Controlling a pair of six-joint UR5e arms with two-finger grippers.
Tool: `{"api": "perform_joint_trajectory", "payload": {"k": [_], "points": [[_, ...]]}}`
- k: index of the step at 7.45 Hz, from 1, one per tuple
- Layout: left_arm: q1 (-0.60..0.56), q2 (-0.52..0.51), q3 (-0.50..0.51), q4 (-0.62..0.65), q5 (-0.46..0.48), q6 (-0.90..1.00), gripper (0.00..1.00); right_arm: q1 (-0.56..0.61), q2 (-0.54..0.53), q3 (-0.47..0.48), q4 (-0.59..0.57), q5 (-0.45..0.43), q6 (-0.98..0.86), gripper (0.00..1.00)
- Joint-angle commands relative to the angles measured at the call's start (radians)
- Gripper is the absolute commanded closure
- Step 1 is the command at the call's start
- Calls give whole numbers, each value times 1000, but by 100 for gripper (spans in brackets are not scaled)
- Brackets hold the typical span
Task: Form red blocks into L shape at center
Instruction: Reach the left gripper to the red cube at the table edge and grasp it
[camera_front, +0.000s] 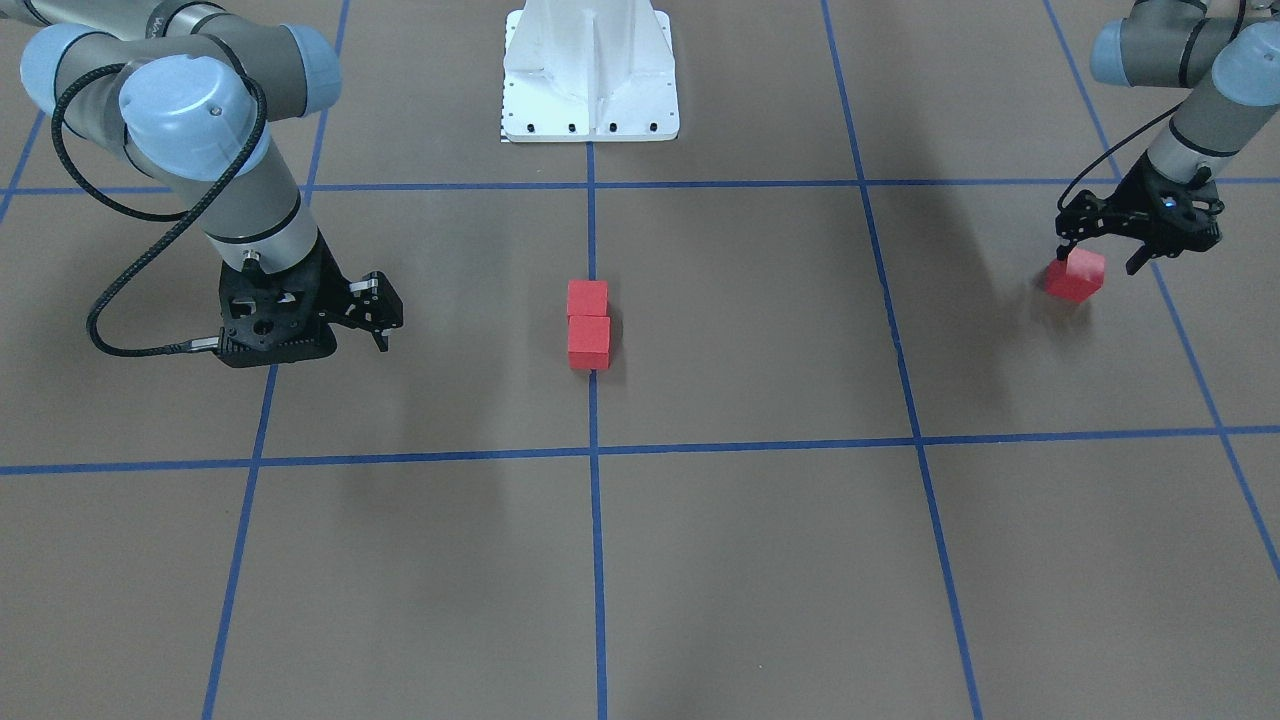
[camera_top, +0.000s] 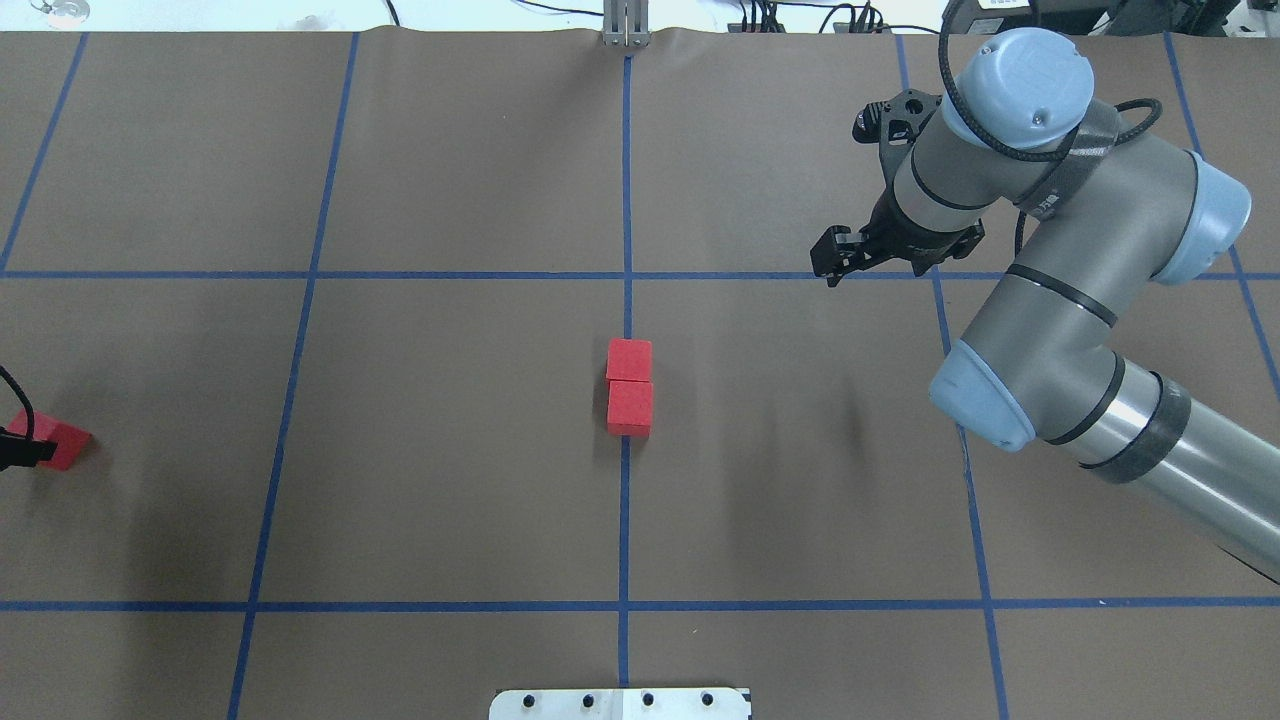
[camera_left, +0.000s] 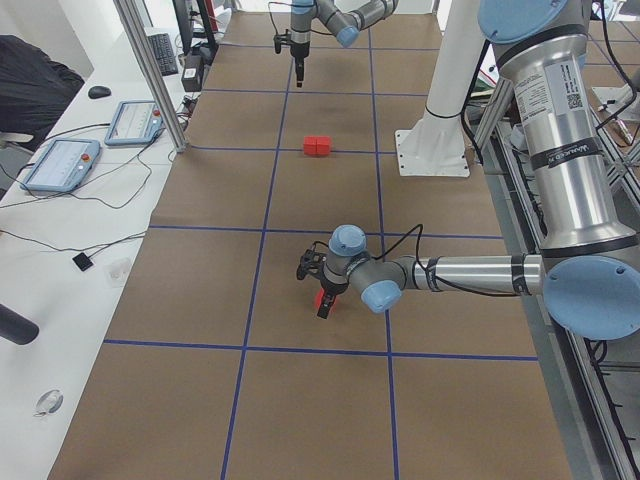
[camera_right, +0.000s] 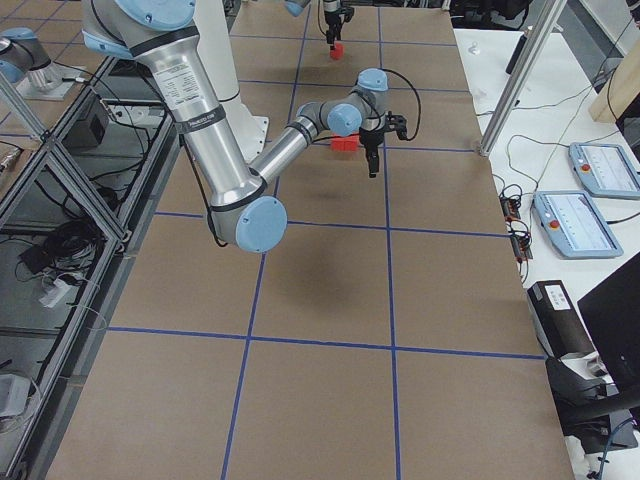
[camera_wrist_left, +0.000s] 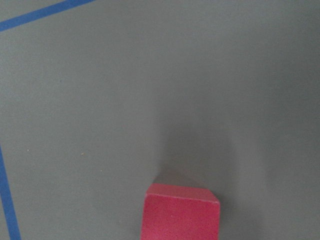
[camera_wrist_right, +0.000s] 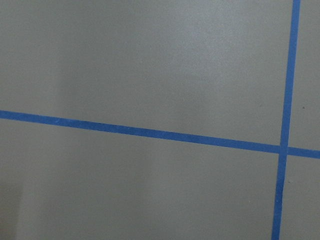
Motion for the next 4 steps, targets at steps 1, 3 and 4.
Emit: {"api": "perform_joint_trajectory", "payload": {"k": [1, 3, 4], "points": [[1, -3, 6, -4, -1, -3, 0, -1, 0, -1, 0, 1, 0, 1], [4, -4, 5, -6, -3, -6, 0, 2, 0, -1, 0, 1, 0, 1], [5, -6, 5, -9, -3, -8, 0, 2, 0, 1, 0, 1, 0, 1]]}}
